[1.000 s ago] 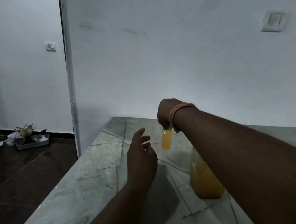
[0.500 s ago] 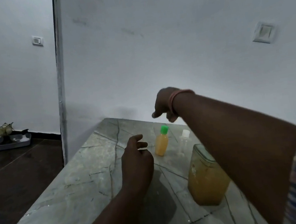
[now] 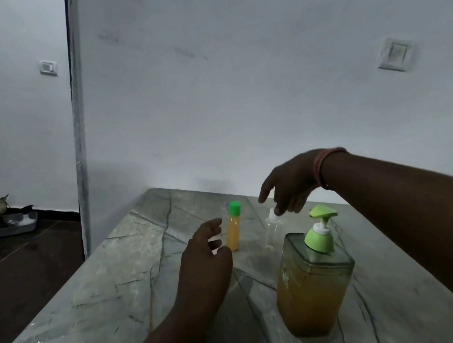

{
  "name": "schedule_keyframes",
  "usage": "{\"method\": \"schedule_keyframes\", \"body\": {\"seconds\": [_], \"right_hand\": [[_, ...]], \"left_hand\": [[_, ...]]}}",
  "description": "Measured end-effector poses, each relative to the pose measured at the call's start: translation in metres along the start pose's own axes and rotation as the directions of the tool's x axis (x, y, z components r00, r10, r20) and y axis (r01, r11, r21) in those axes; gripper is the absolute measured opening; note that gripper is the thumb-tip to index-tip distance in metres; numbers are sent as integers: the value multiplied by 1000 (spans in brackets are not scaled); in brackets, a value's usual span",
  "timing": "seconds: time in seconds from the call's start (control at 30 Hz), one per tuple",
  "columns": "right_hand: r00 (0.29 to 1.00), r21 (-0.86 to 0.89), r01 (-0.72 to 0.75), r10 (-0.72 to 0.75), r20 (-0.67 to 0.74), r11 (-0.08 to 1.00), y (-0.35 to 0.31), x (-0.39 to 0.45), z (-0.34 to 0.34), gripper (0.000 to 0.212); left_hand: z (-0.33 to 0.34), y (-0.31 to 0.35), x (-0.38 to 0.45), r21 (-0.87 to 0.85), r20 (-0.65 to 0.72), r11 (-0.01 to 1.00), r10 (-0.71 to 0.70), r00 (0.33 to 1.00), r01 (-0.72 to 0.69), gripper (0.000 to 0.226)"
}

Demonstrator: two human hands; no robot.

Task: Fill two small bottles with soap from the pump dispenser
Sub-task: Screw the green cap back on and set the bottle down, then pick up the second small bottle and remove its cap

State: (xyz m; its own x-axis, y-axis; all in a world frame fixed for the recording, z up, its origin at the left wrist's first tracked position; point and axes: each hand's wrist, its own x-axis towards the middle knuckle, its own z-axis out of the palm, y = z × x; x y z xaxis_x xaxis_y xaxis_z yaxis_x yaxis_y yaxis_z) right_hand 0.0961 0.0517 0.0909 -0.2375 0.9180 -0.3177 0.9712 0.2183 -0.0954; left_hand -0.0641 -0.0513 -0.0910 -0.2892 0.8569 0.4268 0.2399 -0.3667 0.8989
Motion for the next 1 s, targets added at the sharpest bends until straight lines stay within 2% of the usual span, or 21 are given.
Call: {"method": "schedule_keyframes", "body": {"seconds": [0.13, 0.17, 0.23, 0.27, 0.33, 0.4, 0.47, 0.5, 0.63, 0.73, 0.8, 0.83, 0.9, 1.0], "right_hand": [[994, -203, 86, -97, -45, 975, 13, 13, 25, 44], [989, -203, 112, -130, -77, 973, 14, 14, 29, 37], [973, -100, 165, -179, -149, 981, 14, 10, 29, 20], [967, -39, 179, -183, -179, 983, 12, 4, 24, 19], [963, 64, 195, -178, -201, 979, 4, -16, 11, 30], [948, 31, 240, -228, -221, 970, -8, -43, 1, 42], [919, -35, 313, -312, -243, 949, -23, -69, 0, 50], [905, -59, 342, -346, -248, 938, -29, -81, 1, 52], [875, -175, 383, -417, -244, 907, -50, -108, 12, 51], [869, -111, 434, -448, -209, 894, -51, -118, 21, 36], [844, -89, 493, -500, -195, 866, -47, -122, 25, 14], [830, -74, 519, -523, -193, 851, -45, -124, 27, 10], [803, -47, 566, -563, -194, 823, -42, -129, 28, 23], [799, 7, 576, -562, -215, 817, -42, -138, 26, 30]], "left_hand": [[2, 3, -1, 38, 23, 999, 20, 1000, -21, 48], [2, 4, -1, 44, 25, 998, 36, 999, -37, 45], [3, 6, -2, 51, 23, 996, 78, 997, -79, 38], [3, 8, -3, 44, 22, 994, 95, 995, -96, 35], [4, 14, -5, 10, 32, 995, 99, 995, -99, 42], [4, 19, -8, -35, 50, 994, 105, 993, -103, 67], [4, 26, -12, -71, 82, 984, 172, 982, -166, 78], [5, 29, -15, -54, 90, 975, 218, 972, -213, 76], [1, 39, -20, 21, 82, 921, 385, 919, -388, 40], [-5, 40, -23, -49, 192, 918, 396, 898, -394, 34], [-8, 39, -26, -197, 280, 925, 369, 886, -324, 39], [-9, 39, -28, -278, 301, 922, 352, 886, -271, 43], [-12, 37, -29, -357, 296, 905, 345, 890, -232, 44], [-14, 37, -27, -325, 253, 906, 361, 898, -273, 39]]}}
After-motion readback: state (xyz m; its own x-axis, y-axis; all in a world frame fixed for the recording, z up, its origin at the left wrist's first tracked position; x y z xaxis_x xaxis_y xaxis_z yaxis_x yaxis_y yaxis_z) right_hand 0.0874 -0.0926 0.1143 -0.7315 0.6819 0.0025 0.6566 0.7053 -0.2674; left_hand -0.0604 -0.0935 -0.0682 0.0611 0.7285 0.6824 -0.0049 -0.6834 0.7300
